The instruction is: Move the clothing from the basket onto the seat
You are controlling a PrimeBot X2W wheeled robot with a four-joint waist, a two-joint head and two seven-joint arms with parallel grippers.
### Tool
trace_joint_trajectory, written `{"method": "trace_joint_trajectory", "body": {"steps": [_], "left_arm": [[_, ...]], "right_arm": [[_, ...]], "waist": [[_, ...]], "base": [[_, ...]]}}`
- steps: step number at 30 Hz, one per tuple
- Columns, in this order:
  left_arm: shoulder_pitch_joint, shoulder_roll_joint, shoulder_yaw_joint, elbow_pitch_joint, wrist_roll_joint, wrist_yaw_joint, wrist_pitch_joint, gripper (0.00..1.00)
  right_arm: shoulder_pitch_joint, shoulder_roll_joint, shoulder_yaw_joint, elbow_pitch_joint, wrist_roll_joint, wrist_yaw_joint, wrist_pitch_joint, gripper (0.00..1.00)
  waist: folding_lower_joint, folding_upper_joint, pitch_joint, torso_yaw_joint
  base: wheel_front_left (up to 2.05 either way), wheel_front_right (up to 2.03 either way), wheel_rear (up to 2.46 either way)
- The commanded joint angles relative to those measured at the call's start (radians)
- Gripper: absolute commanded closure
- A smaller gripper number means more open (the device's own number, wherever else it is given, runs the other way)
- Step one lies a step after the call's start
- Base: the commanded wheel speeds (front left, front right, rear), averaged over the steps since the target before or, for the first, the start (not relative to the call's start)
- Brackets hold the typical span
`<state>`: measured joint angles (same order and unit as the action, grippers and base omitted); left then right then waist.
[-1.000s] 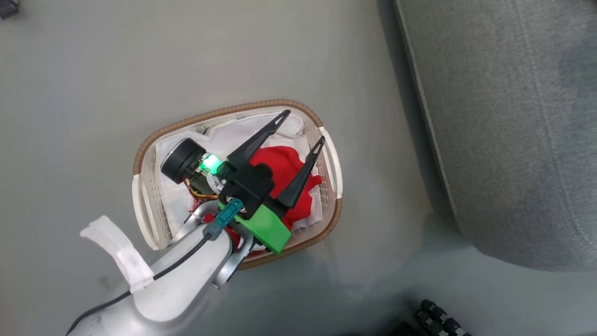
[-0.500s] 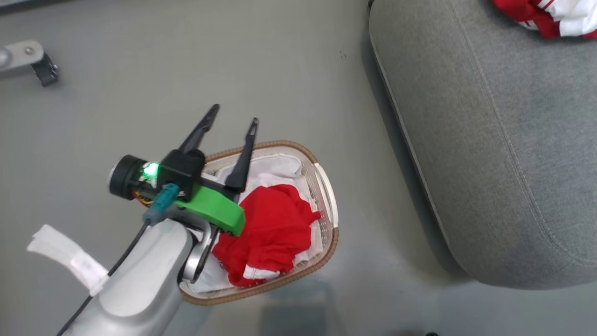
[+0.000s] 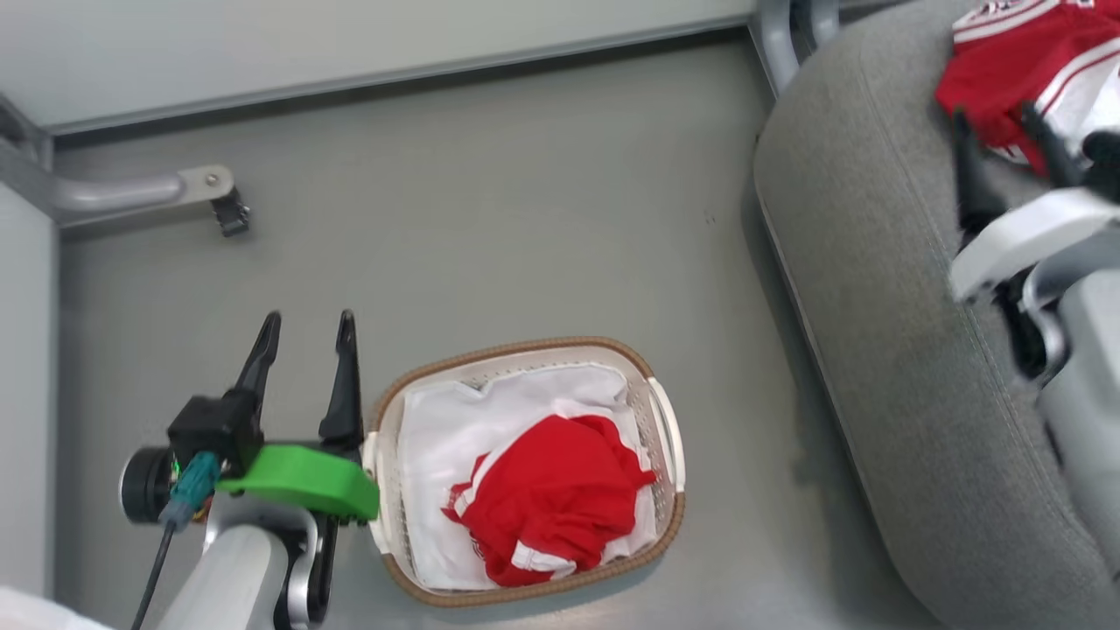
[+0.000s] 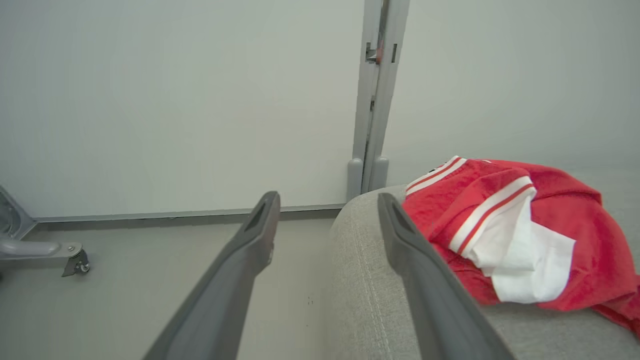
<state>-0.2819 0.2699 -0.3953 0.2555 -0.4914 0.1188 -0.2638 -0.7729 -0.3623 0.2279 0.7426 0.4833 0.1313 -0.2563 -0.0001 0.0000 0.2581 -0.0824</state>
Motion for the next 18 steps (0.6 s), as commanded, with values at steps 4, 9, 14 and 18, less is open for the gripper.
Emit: {"method": "trace_joint_trajectory", "body": {"steps": [4,9,14,18], "left_arm": [[0.105,-0.036,0.072,-0.009,0.023,-0.016,-0.001,0.0],[0.197,-0.08,0.136,-0.015,0.045,-0.04,-0.001,0.0],[0.265,-0.113,0.188,-0.013,0.067,-0.069,-0.001,0.0],[0.298,-0.132,0.214,-0.007,0.098,-0.09,-0.001,0.0]], "right_arm": [[0.127,0.054,-0.021,-0.077,-0.066,-0.001,-0.009,0.0],[0.294,0.134,-0.099,-0.205,-0.145,-0.001,-0.01,0.0],[0.459,0.236,-0.18,-0.317,-0.212,-0.001,-0.01,0.0],[0.574,0.291,-0.216,-0.387,-0.263,-0.001,-0.01,0.0]], "waist": [[0.0001,0.0,-0.118,0.083],[0.0001,0.0,-0.168,0.101],[0.0001,0.0,-0.197,0.111],[0.0001,0.0,-0.214,0.115]], "base": [[0.0,0.0,0.0],[0.0,0.0,0.0],[0.0,0.0,0.0],[0.0,0.0,0.0]]}}
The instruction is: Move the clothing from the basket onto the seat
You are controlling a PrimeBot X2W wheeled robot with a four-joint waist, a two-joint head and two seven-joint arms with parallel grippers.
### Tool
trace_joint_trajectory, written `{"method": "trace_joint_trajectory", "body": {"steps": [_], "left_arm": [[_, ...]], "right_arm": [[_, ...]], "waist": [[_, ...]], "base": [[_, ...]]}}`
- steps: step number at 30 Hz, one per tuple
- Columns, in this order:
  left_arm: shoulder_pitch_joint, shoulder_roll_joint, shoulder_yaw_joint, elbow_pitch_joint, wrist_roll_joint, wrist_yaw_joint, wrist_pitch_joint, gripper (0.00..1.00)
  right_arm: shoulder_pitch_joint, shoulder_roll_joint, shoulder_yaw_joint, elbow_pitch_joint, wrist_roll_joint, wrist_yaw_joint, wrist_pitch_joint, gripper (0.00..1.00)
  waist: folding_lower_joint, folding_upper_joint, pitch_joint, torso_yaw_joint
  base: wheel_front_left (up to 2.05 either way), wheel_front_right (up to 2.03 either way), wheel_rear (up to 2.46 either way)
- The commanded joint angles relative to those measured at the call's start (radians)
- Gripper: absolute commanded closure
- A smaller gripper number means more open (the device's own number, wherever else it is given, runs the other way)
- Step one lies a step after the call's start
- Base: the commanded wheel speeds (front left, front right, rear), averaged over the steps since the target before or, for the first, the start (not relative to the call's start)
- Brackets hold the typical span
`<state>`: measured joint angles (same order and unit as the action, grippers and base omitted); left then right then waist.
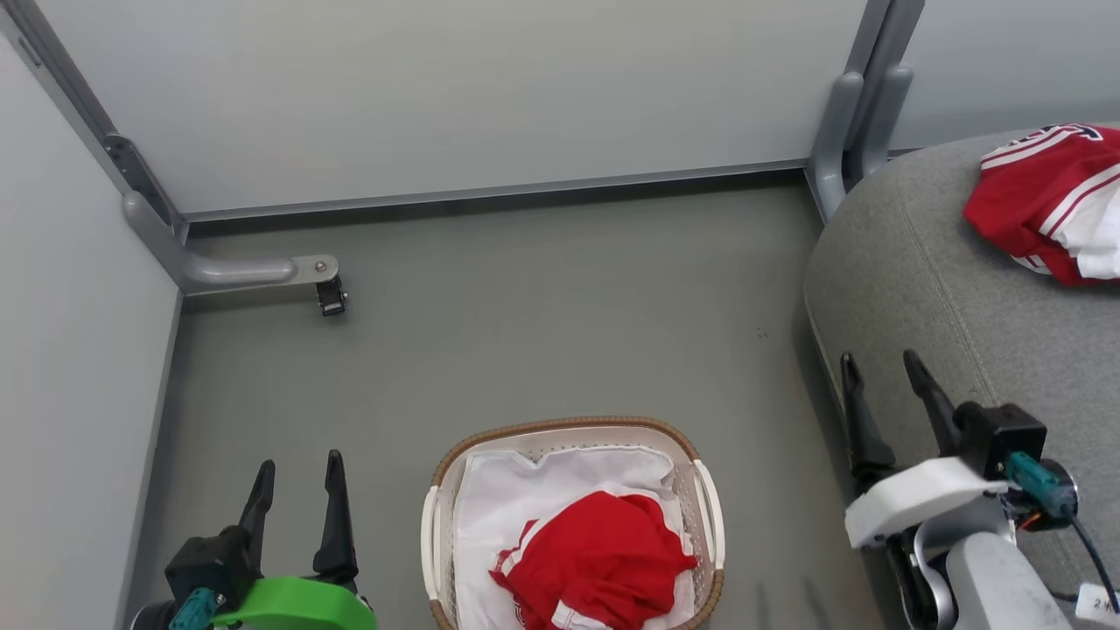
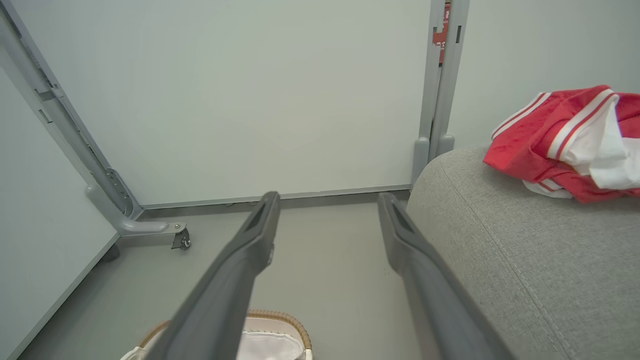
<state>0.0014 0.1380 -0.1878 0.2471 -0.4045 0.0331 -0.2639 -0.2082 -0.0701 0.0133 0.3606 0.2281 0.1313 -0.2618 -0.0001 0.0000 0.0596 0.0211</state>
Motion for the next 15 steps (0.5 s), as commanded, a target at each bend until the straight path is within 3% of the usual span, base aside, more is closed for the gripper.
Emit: {"method": "trace_joint_trajectory", "body": {"steps": [1,15], "left_arm": [[0.023,-0.005,0.012,0.004,0.018,-0.009,-0.001,0.0],[0.068,-0.05,0.079,0.027,0.069,-0.063,-0.001,0.0]], "right_arm": [[0.036,0.006,-0.004,-0.02,-0.019,-0.001,-0.005,0.0],[0.162,0.018,0.038,-0.069,-0.043,-0.001,-0.005,0.0]], "waist": [[0.0001,0.0,-0.02,0.01],[0.0001,0.0,-0.056,0.002]], "base": [[0.0,0.0,0.0],[0.0,0.0,0.0]]}}
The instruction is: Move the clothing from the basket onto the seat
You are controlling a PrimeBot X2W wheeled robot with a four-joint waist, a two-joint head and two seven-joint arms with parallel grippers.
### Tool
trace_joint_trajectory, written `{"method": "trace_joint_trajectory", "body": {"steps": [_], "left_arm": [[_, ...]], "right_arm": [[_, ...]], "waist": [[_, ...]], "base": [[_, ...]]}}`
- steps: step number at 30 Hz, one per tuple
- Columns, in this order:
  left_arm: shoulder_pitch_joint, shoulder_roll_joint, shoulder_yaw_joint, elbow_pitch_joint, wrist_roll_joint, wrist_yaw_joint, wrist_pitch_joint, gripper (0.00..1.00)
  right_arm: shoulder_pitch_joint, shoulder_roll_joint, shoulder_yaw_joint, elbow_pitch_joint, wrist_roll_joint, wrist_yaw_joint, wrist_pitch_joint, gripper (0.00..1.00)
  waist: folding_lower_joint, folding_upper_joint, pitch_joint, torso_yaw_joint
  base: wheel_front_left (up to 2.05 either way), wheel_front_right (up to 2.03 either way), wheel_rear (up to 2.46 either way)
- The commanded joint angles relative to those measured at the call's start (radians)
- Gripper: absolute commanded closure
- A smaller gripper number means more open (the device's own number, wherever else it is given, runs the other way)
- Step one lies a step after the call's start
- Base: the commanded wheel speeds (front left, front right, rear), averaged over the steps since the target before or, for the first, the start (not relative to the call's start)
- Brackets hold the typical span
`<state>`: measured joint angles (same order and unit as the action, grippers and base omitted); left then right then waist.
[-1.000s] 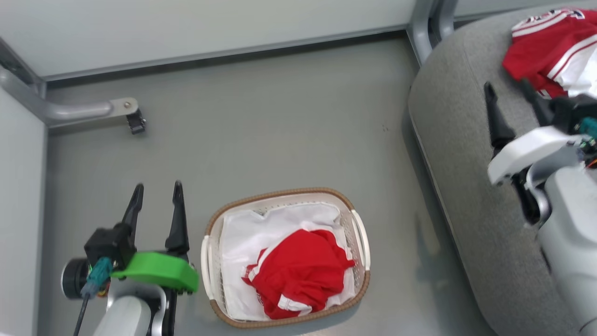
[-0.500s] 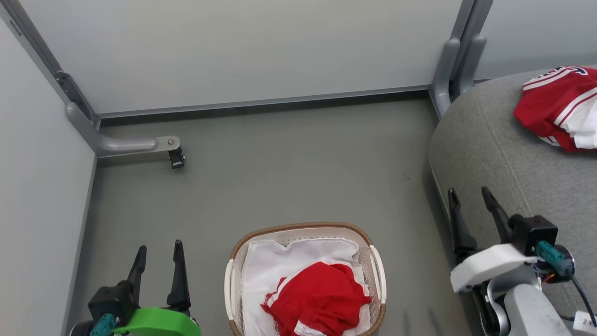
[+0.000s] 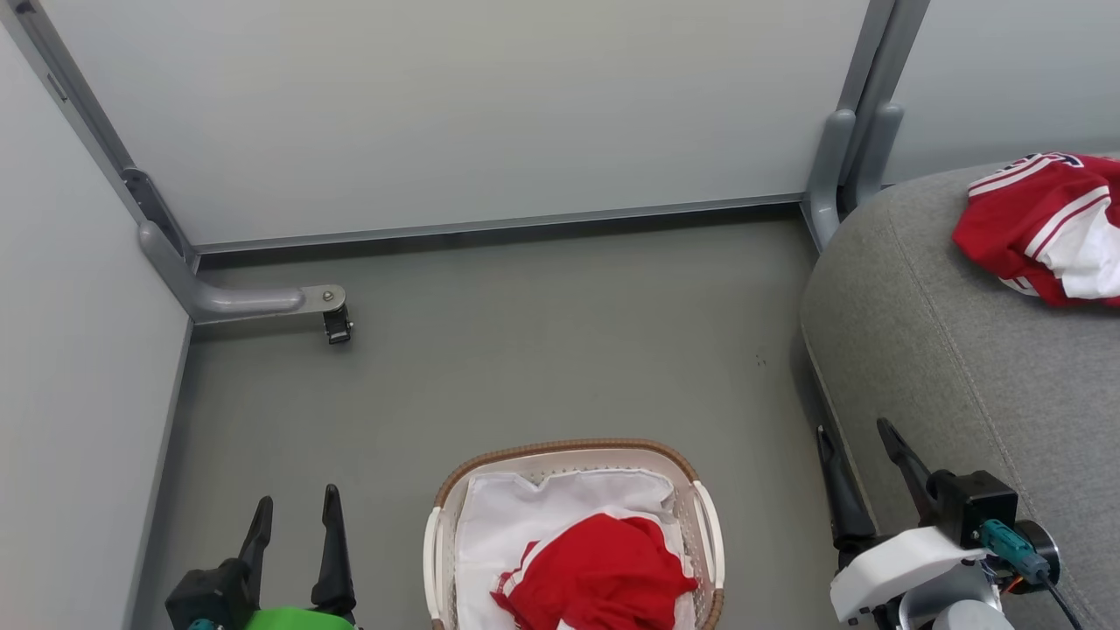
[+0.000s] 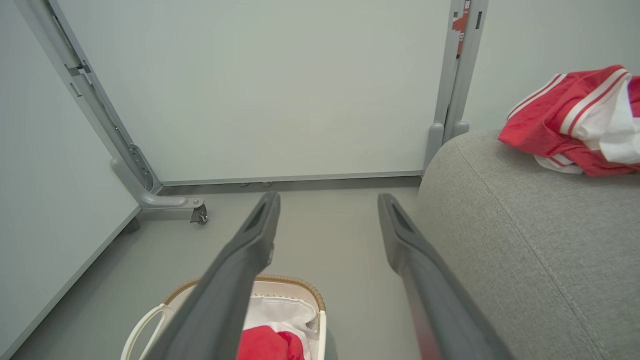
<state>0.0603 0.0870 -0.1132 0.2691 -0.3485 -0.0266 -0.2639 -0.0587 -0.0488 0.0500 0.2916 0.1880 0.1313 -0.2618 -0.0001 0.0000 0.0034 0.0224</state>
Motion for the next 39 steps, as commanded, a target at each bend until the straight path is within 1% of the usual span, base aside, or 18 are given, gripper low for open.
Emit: {"method": "trace_joint_trajectory", "body": {"steps": [1,15,27,34,39], "left_arm": [[0.008,-0.002,0.006,0.007,0.016,-0.008,-0.001,0.0],[-0.008,-0.023,0.032,0.026,0.044,-0.035,-0.001,0.0],[-0.021,-0.029,0.039,0.025,0.057,-0.046,-0.001,0.0],[-0.076,-0.031,0.025,0.035,0.081,-0.055,-0.001,0.0],[-0.196,-0.02,-0.021,0.062,0.122,-0.073,-0.001,0.0]], "right_arm": [[0.012,-0.003,0.003,0.003,-0.005,-0.001,-0.005,0.0],[0.01,-0.003,0.023,0.018,0.013,-0.001,-0.005,0.0],[-0.008,-0.003,0.026,0.014,0.009,-0.001,-0.005,0.0],[-0.061,-0.003,0.031,0.0,-0.021,-0.001,-0.005,0.0],[-0.123,-0.003,-0.003,-0.026,-0.041,-0.001,-0.005,0.0]], "waist": [[0.0001,0.0,-0.001,0.001],[0.0001,0.0,0.0,0.007],[0.0001,0.0,0.03,0.002],[0.0001,0.0,0.103,-0.025],[0.0001,0.0,0.215,-0.055]], "base": [[0.0,0.0,0.0],[0.0,0.0,0.0],[0.0,0.0,0.0],[0.0,0.0,0.0],[0.0,0.0,0.0]]}}
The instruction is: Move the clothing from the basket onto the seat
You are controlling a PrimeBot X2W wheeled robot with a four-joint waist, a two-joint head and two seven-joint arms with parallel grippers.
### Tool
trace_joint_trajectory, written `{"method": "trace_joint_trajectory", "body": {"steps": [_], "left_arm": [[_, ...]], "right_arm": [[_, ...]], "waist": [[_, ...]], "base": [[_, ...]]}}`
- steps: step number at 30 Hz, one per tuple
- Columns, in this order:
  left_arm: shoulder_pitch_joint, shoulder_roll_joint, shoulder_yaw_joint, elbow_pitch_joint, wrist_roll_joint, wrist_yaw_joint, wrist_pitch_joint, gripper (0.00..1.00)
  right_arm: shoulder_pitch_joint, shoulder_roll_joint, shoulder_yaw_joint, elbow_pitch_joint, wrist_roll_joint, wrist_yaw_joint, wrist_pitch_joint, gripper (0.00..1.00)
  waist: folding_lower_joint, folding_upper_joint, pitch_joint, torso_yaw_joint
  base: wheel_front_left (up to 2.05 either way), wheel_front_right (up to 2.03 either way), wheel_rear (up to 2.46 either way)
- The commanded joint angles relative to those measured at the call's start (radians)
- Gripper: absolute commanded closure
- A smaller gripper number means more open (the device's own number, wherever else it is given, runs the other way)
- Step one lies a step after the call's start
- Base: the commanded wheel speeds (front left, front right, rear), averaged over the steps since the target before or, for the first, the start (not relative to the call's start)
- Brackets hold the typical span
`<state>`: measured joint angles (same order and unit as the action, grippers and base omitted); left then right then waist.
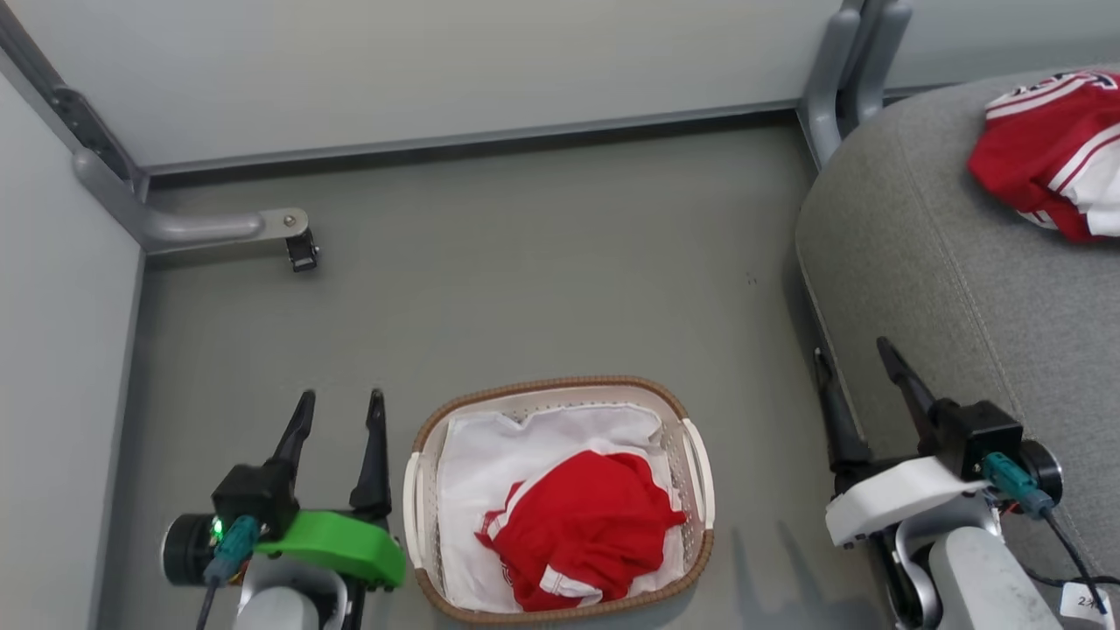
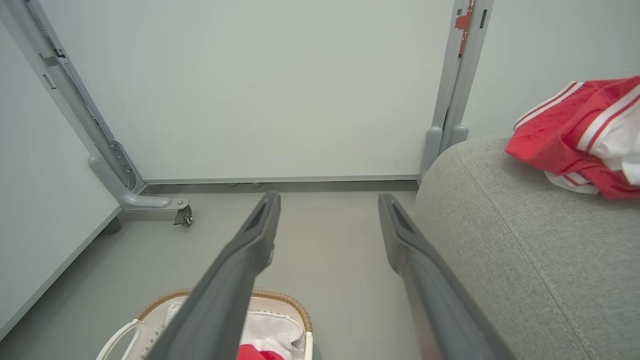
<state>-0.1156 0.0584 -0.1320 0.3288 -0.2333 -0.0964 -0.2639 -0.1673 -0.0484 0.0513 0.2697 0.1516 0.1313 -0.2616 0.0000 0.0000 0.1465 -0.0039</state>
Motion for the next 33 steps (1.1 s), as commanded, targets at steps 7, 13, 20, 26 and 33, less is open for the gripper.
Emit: {"method": "trace_joint_trajectory", "body": {"steps": [7,13,20,26,33], "left_arm": [[-0.205,0.007,-0.129,0.147,0.056,-0.026,0.027,0.0],[-0.329,0.004,-0.276,0.324,0.032,-0.034,0.087,0.0],[-0.418,0.009,-0.479,0.458,-0.069,-0.034,0.133,0.0],[-0.471,0.038,-0.615,0.548,-0.177,-0.035,0.226,0.0],[-0.529,0.075,-0.697,0.602,-0.256,-0.035,0.299,0.0]], "right_arm": [[-0.083,-0.004,-0.052,-0.045,-0.019,-0.001,-0.005,0.0],[-0.139,-0.003,-0.067,-0.081,-0.028,-0.001,-0.005,0.0],[-0.182,-0.003,-0.055,-0.119,-0.013,-0.001,-0.005,0.0],[-0.209,-0.003,-0.031,-0.136,0.001,-0.001,-0.005,0.0],[-0.24,-0.003,-0.003,-0.159,0.022,-0.001,-0.005,0.0]], "waist": [[0.0,0.0,0.233,-0.07],[0.0,0.0,0.356,-0.114],[0.0,0.0,0.465,-0.15],[0.0,0.0,0.525,-0.173],[0.0,0.0,0.576,-0.202]], "base": [[0.0,0.0,0.0],[0.0,0.0,0.0],[0.0,0.0,0.0],[0.0,0.0,0.0],[0.0,0.0,0.0]]}}
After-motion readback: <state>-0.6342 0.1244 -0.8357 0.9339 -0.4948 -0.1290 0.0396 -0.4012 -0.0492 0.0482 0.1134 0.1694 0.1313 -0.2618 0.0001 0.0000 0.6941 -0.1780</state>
